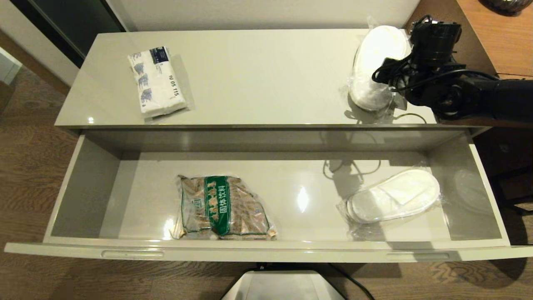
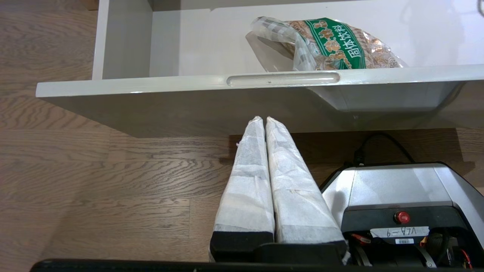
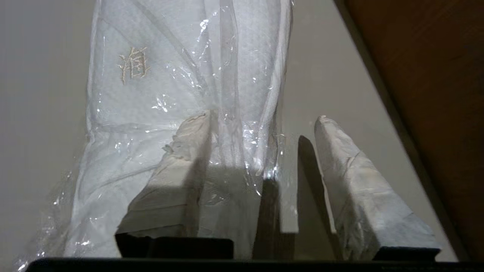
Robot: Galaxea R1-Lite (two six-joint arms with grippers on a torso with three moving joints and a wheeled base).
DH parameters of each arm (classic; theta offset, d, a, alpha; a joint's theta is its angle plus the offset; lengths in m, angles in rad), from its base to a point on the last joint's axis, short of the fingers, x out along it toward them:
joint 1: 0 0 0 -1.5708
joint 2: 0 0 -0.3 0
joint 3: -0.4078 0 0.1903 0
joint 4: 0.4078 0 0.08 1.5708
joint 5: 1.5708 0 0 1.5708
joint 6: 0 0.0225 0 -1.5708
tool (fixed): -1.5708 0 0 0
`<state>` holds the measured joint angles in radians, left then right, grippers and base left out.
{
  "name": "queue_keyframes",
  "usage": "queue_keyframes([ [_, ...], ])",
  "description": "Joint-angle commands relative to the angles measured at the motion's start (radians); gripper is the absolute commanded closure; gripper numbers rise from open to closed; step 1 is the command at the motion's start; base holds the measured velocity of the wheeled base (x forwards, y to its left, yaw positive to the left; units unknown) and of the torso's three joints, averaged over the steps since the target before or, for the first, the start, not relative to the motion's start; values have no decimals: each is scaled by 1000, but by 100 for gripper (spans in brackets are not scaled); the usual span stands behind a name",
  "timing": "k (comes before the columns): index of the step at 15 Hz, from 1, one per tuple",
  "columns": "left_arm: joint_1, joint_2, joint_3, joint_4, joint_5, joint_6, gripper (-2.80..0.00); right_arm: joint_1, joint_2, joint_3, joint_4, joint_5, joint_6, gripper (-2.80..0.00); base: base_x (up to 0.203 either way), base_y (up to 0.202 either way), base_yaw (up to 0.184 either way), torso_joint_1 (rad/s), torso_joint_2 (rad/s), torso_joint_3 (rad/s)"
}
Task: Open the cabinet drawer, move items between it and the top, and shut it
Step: Place the disposable slippers on the table
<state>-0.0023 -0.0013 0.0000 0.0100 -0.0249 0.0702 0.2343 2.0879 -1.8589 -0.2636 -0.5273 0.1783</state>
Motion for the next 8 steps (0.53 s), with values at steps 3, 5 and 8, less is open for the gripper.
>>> queue_keyframes([
  [3, -1, 1, 2, 1, 0, 0, 0, 3, -211, 124, -10, 76, 2, -280, 0, 0, 0, 0, 0, 0],
  [5, -1, 1, 2, 1, 0, 0, 0, 4, -277, 137, -1, 93, 1, -280, 0, 0, 0, 0, 0, 0],
  [8, -1, 1, 2, 1, 0, 0, 0, 11, -381, 174, 57, 108, -8, -280, 0, 0, 0, 0, 0, 0],
])
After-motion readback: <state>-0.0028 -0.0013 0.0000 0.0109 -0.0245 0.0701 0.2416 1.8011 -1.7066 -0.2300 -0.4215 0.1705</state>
